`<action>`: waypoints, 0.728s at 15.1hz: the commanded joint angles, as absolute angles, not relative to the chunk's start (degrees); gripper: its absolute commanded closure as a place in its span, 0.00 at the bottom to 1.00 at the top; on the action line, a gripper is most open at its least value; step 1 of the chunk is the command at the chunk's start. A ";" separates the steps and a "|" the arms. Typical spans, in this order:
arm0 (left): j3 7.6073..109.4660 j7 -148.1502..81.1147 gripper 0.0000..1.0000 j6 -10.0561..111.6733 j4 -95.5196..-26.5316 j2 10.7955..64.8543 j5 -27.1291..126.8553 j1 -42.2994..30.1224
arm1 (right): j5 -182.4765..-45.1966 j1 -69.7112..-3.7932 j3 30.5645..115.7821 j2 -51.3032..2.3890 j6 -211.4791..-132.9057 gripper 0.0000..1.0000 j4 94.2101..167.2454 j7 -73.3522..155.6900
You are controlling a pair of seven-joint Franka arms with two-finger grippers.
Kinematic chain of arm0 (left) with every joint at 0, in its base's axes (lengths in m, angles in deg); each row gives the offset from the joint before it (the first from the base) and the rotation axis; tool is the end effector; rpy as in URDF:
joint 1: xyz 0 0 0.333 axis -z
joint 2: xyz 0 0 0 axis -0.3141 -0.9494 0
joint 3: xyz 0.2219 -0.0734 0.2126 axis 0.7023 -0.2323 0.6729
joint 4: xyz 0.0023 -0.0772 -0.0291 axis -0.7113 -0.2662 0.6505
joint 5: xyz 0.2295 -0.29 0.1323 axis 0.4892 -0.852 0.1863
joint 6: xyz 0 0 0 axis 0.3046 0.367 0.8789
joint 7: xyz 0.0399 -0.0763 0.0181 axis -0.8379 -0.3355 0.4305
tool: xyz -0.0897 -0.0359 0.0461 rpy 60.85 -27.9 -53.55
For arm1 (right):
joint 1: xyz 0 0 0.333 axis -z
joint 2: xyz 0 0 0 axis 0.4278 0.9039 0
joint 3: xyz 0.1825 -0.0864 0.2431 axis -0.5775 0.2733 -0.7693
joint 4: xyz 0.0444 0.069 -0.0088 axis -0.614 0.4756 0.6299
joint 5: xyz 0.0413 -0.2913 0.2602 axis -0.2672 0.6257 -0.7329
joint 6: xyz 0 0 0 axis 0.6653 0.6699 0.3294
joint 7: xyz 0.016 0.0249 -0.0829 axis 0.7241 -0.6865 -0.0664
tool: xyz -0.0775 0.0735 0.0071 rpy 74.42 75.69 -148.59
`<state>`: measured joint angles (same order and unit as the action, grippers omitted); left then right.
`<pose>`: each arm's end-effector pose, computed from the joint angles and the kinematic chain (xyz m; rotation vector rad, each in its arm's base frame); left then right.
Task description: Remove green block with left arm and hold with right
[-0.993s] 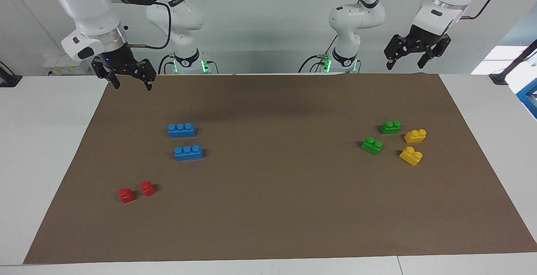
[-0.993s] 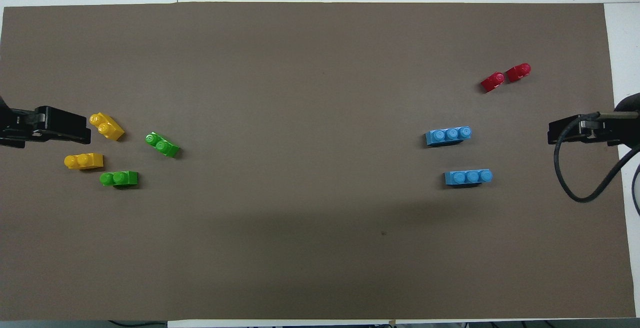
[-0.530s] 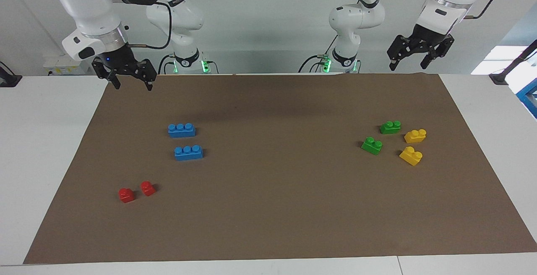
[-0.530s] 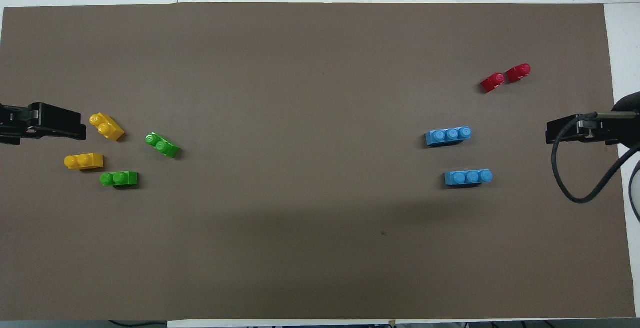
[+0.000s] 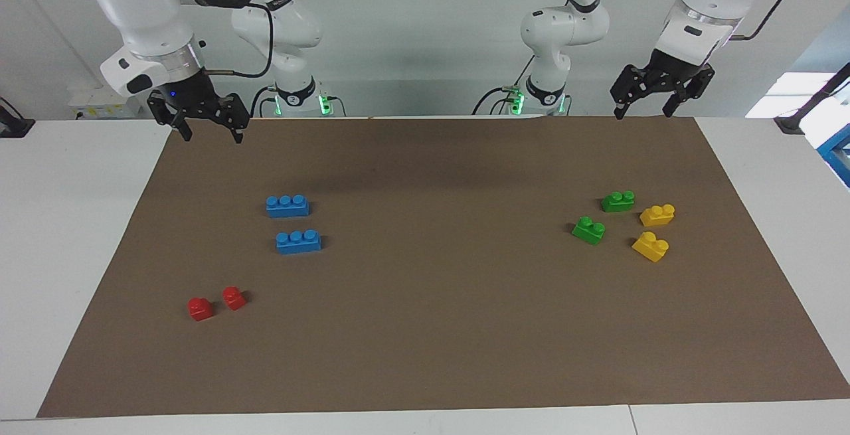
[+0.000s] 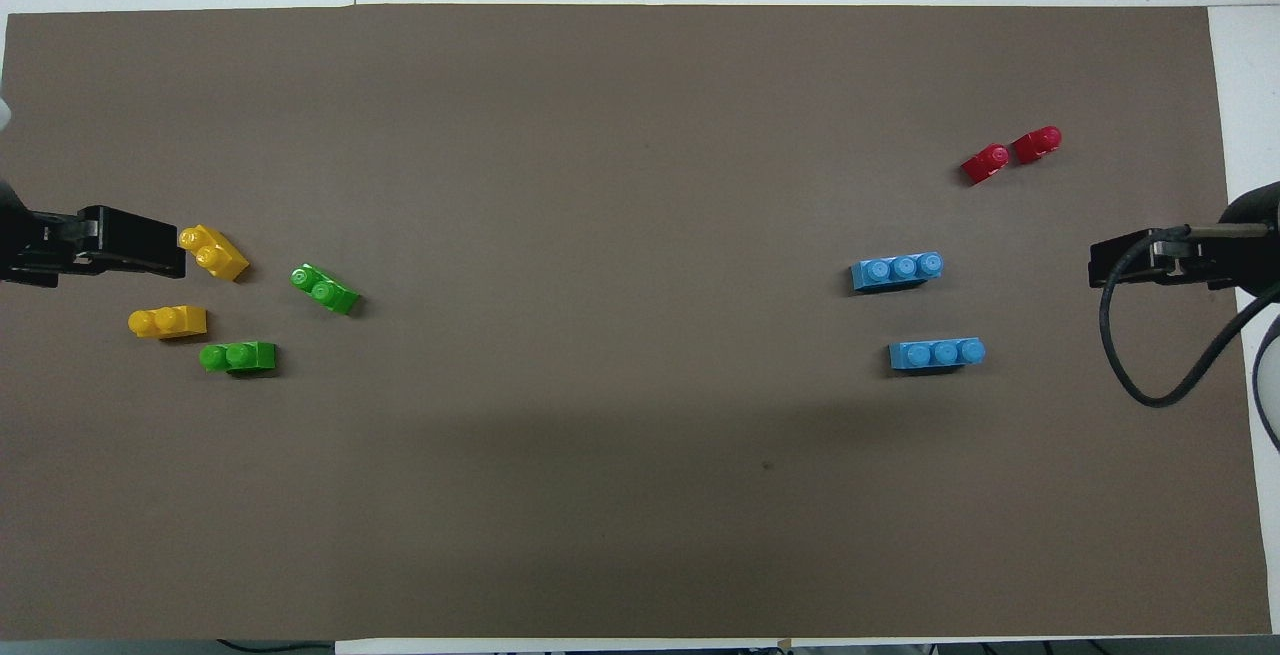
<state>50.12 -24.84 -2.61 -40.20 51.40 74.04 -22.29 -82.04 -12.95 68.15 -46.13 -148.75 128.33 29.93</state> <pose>0.5203 -0.0744 0.6639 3.1359 -0.0211 0.0022 0.5232 0.0021 0.5976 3.0951 -0.0892 -0.0256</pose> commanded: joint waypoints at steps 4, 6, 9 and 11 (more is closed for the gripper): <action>49.96 -23.79 0.00 -1.62 -42.27 53.25 74.47 -22.88 | -81.40 -12.50 67.72 -47.62 -149.78 0.00 130.33 29.92; 49.96 -23.44 0.00 -1.71 -42.18 53.25 74.56 -22.88 | -82.01 -12.58 67.72 -47.71 -149.95 0.00 130.33 29.39; 49.96 -22.73 0.00 -1.88 -42.18 53.25 74.56 -22.88 | -82.19 -14.34 67.63 -47.71 -149.52 0.00 130.25 28.07; 49.96 -22.73 0.00 -1.88 -42.18 53.25 74.65 -22.88 | -82.19 -13.73 67.63 -47.71 -149.17 0.00 130.25 29.12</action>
<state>50.12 -23.94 -2.61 -40.22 51.50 74.04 -22.30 -82.07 -14.39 67.94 -46.15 -148.74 128.58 29.16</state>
